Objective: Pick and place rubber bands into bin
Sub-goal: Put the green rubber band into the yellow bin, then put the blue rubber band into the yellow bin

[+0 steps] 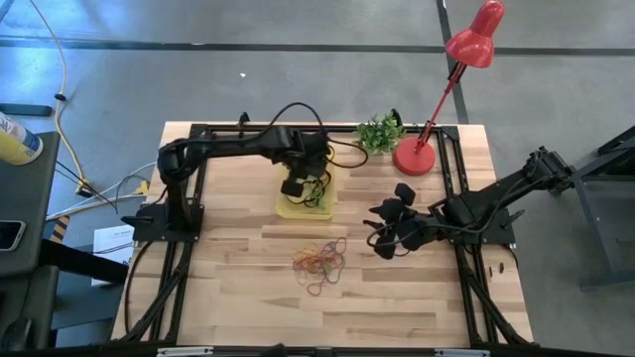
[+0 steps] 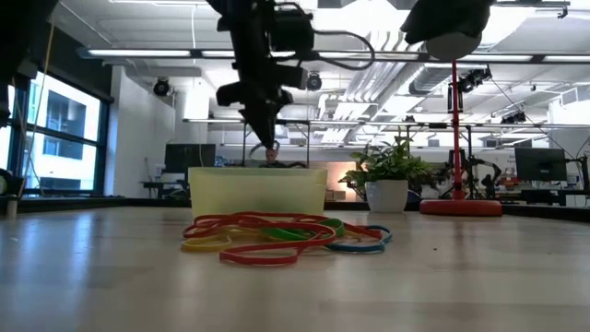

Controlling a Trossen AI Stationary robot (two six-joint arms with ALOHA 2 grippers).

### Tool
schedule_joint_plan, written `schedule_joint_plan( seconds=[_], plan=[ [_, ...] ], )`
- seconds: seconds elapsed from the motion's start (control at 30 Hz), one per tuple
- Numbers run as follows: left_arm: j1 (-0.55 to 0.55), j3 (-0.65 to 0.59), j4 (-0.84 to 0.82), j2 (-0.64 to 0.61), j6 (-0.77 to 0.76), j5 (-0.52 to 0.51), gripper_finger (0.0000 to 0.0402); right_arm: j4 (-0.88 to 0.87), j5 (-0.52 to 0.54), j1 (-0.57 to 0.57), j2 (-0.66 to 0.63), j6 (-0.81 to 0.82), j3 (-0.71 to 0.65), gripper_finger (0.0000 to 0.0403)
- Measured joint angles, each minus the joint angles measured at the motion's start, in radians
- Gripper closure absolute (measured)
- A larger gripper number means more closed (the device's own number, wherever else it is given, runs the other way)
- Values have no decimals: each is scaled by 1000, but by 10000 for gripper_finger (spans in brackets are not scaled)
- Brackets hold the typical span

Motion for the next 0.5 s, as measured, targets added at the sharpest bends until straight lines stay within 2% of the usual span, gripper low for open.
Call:
schedule_joint_plan(
  seconds=[0.23, 0.5],
  plan=[
    [3, 0, 8, 33, 46, -3, 380, 49, 12, 0, 0, 1, 0, 263],
    [3, 0, -4, 32, 73, 1, 293, 83, 35, -6, 0, 0, 0, 263]
  ],
)
